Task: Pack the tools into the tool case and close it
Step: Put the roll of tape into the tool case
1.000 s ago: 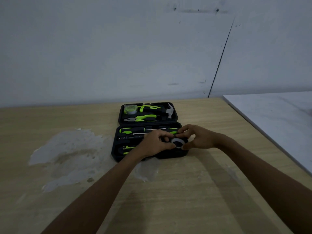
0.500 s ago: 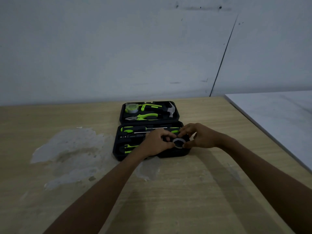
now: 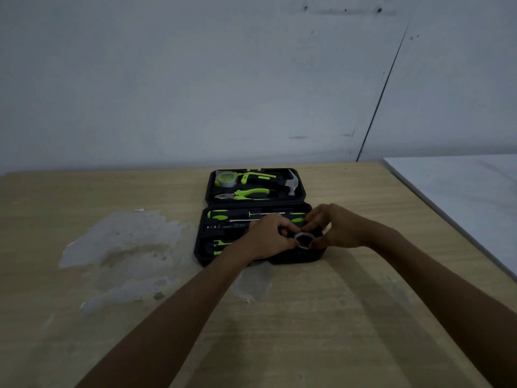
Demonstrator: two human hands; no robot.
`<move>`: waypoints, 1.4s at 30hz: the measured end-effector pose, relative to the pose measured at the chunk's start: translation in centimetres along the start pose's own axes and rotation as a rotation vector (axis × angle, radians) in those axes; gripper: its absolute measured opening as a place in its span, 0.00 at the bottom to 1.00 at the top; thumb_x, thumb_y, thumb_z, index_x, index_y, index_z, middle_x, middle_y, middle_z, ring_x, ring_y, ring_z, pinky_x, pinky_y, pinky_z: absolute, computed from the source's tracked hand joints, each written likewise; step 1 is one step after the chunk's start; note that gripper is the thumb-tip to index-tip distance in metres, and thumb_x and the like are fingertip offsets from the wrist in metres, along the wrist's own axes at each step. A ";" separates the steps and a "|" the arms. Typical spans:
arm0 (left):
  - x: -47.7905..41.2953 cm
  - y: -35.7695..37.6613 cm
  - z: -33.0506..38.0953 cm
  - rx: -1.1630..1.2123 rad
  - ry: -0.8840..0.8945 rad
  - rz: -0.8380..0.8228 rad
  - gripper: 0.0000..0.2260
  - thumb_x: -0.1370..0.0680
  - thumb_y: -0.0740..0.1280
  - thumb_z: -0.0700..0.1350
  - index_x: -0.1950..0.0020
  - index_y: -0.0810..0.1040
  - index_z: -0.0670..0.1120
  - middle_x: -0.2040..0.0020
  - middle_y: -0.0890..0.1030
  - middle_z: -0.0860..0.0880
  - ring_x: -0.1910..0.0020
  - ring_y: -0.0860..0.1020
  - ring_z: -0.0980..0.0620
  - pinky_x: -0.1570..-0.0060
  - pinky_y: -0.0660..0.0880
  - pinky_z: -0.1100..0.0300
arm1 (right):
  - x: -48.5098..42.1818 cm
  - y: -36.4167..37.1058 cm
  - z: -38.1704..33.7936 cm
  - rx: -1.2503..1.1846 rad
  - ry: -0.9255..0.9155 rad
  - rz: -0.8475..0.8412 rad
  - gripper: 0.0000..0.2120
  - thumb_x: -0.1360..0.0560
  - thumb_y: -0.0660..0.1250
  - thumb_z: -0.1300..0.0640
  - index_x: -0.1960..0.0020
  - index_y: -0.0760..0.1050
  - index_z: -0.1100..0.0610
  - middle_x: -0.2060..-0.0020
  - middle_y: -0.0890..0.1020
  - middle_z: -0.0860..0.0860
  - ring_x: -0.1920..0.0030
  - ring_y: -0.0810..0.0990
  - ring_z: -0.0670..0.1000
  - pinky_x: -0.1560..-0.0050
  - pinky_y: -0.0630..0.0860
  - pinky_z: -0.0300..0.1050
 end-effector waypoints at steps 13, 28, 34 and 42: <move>0.5 0.0 0.1 -0.092 0.010 0.049 0.15 0.29 0.70 0.51 0.43 0.81 0.55 0.63 0.78 0.54 0.58 0.75 0.56 0.47 0.71 0.56 | -0.5 0.3 0.1 0.104 -0.043 -0.052 0.17 0.28 0.70 0.58 0.39 0.79 0.58 0.35 0.73 0.55 0.37 0.71 0.51 0.45 0.71 0.41; 2.0 -1.6 -0.1 -0.075 0.058 0.086 0.15 0.27 0.70 0.48 0.41 0.79 0.49 0.68 0.71 0.58 0.66 0.71 0.58 0.64 0.66 0.64 | -0.9 1.0 -1.0 0.105 -0.138 -0.034 0.14 0.27 0.70 0.59 0.44 0.80 0.65 0.43 0.76 0.64 0.47 0.76 0.59 0.48 0.71 0.52; 2.2 -2.0 -0.3 0.063 0.034 0.091 0.11 0.27 0.70 0.41 0.45 0.82 0.44 0.65 0.73 0.53 0.67 0.72 0.58 0.67 0.66 0.72 | -1.6 0.8 -0.2 0.058 -0.027 -0.039 0.18 0.28 0.71 0.55 0.39 0.78 0.57 0.33 0.70 0.52 0.42 0.72 0.45 0.41 0.72 0.45; 1.0 -8.4 -4.9 0.384 -0.110 0.317 0.07 0.25 0.68 0.40 0.49 0.83 0.43 0.53 0.83 0.48 0.56 0.79 0.60 0.57 0.74 0.75 | -4.9 -2.0 2.8 -0.253 0.148 0.239 0.03 0.26 0.69 0.61 0.54 0.81 0.58 0.52 0.84 0.56 0.61 0.85 0.52 0.61 0.82 0.45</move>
Point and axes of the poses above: each hand's wrist, its own x-axis away from the middle knuckle, its own y-axis out of the palm, z = x × y, the point moved 4 cm from there along -x, towards the middle knuckle
